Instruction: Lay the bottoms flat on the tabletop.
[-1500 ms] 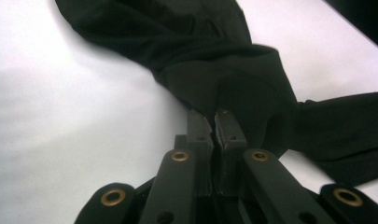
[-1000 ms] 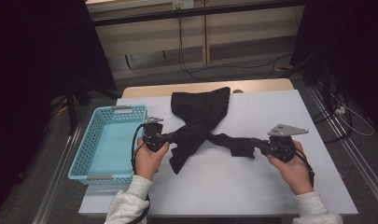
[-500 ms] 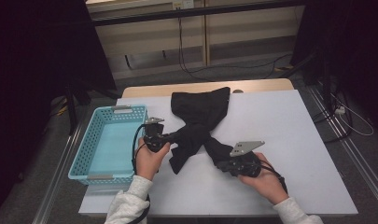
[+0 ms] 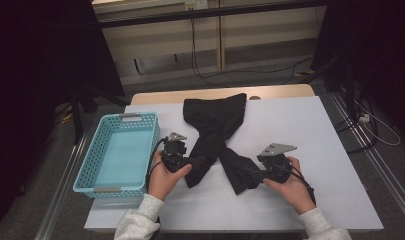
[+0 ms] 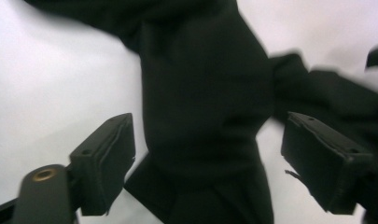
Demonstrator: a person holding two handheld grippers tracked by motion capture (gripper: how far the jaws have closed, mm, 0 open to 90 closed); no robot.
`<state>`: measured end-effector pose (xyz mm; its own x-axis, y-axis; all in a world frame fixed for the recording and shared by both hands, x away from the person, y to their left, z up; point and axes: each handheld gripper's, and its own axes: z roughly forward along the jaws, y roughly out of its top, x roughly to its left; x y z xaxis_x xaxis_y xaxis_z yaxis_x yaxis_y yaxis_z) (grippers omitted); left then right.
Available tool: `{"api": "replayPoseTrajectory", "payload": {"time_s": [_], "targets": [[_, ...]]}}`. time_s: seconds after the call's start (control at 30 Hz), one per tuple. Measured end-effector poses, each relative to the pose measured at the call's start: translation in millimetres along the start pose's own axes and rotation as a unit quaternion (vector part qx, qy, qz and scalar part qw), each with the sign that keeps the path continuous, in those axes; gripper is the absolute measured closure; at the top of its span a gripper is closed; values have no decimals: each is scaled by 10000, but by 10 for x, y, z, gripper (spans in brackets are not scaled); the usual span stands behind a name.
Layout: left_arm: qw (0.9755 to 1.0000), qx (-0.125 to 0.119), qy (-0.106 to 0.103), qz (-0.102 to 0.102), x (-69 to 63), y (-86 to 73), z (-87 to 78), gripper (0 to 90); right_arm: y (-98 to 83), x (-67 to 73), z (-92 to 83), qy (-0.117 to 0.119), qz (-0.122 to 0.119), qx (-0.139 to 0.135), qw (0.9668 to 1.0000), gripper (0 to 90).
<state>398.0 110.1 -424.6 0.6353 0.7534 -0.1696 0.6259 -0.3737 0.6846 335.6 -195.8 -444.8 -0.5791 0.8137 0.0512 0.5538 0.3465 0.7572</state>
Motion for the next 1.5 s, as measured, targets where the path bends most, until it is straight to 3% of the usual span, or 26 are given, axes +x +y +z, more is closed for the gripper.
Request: {"api": "replayPoseTrajectory", "payload": {"time_s": [0.13, 0.27, 0.33, 0.4, 0.53, 0.6, 0.67, 0.77, 0.83, 0.9, 1.07, 1.17, 1.2, 1.23, 1.33, 1.43, 1.5], "targets": [[9991, 341, 68, 260, -62, -97, 112, 136, -19, 17, 33, 0, -54, 66, 10000, 392], [9975, 388, 405, 419, -34, -178, 196, 124, -53, 28, 96, -6, -71, 250, 9997, 411], [9964, 390, 543, 523, -30, -169, 177, 241, -75, 18, 116, -23, -32, 254, 9997, 422], [9972, 349, 489, 443, -17, -172, 157, 352, -76, 16, 114, -24, -33, 245, 9997, 433], [9987, 381, 325, 135, -13, -137, 133, 676, -75, 45, 119, -23, -71, 229, 9997, 454], [9988, 446, 162, -93, -6, -114, 124, 770, -74, 57, 128, -39, -79, 215, 9997, 481], [9989, 360, 37, -301, 23, -81, 85, 798, -72, 80, 128, 75, -133, 183, 9997, 631], [9983, 31, -209, -539, 68, 17, -92, 813, -65, 126, 132, 196, -163, 186, 9995, 724], [9958, -296, -484, -719, 81, 104, -227, 815, -58, 156, 149, 275, -99, 158, 9994, 789], [9922, -574, -752, -813, 67, 190, -340, 816, -51, 203, 172, 530, -37, 155, 9985, 838], [9863, -829, -1134, -859, -22, 300, -393, 826, 6, 452, 275, 1098, -137, 146, 9937, 874], [9837, -792, -1365, -862, -85, 313, -348, 829, 46, 639, 336, 1526, -189, 146, 9880, 831], [9841, -743, -1388, -821, -102, 309, -332, 829, 63, 693, 345, 1488, -280, 139, 9884, 727], [9834, -741, -1419, -850, -120, 304, -312, 829, 79, 718, 347, 1411, -356, 146, 9892, 621], [9838, -590, -1473, -840, -134, 262, -240, 832, 97, 624, 299, 1054, -334, 135, 9938, 448], [9840, -482, -1505, -818, -150, 235, -159, 832, 86, 437, 200, 749, -30, -73, 9972, 390], [9846, -433, -1519, -748, -167, 221, -113, 829, 103, 378, 150, 609, 41, -248, 9978, 387]]}}
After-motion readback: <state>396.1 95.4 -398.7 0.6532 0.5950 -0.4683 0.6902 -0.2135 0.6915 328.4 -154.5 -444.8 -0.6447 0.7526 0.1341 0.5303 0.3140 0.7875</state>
